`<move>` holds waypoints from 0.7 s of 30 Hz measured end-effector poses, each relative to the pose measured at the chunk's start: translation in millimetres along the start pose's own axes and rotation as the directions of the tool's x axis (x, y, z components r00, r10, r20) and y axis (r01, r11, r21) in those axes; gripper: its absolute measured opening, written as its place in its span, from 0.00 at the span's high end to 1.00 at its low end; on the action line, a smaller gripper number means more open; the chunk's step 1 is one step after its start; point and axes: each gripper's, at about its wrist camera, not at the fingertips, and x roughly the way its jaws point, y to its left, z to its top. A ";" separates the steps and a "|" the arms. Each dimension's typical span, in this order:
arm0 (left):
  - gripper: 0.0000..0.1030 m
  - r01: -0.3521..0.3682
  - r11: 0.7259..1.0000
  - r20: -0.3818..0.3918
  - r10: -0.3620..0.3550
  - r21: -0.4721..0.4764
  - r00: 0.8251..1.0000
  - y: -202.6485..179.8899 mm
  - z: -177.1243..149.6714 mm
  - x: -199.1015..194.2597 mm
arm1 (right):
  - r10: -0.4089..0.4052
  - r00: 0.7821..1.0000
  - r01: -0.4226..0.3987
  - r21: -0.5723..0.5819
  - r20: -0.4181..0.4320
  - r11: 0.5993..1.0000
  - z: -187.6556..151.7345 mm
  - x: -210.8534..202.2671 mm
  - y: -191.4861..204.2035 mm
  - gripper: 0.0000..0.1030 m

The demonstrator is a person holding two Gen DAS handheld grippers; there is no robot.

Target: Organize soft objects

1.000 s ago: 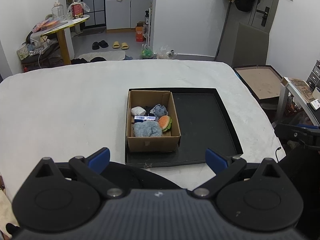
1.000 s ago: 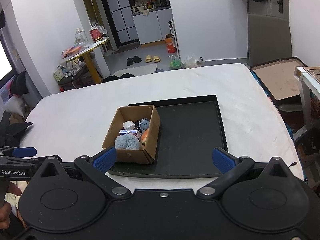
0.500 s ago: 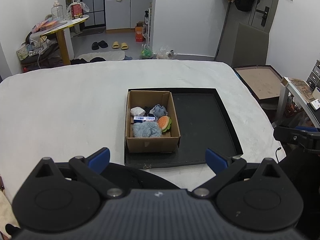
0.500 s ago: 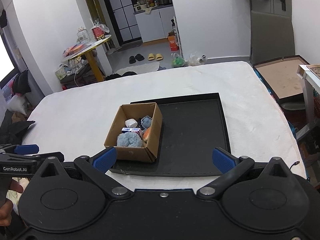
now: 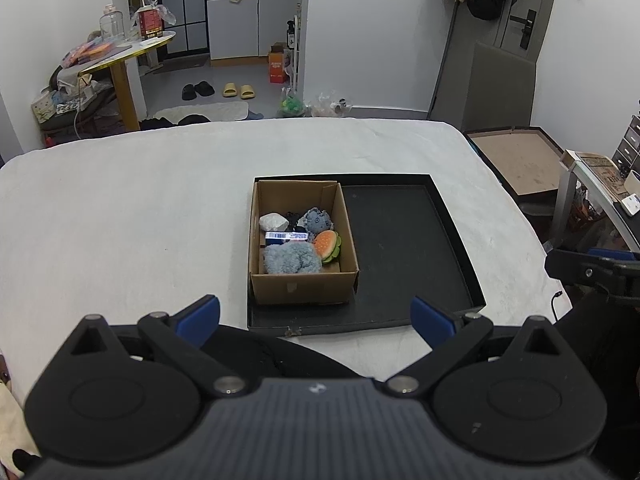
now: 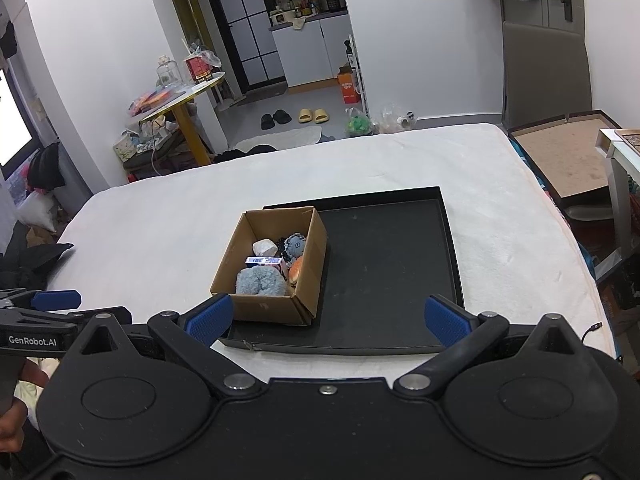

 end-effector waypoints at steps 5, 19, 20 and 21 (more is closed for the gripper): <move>0.02 -0.002 1.000 0.002 0.002 0.001 1.000 -0.2 -0.2 0.0 | -0.001 1.000 0.001 0.000 0.000 1.000 -0.1 0.0 0.1 0.00; 0.02 0.000 1.000 -0.002 0.000 0.003 1.000 -3.4 0.7 1.4 | 0.004 1.000 -0.004 0.002 0.001 1.000 0.1 -0.1 -1.9 0.00; 0.02 0.002 1.000 -0.002 -0.002 0.003 1.000 -3.4 0.7 1.7 | 0.005 1.000 -0.005 0.002 0.000 1.000 0.1 0.2 -2.2 0.00; 0.02 0.005 1.000 -0.002 -0.005 0.003 1.000 -3.4 0.6 2.2 | 0.004 1.000 -0.004 0.002 0.000 1.000 0.1 0.2 -2.3 0.00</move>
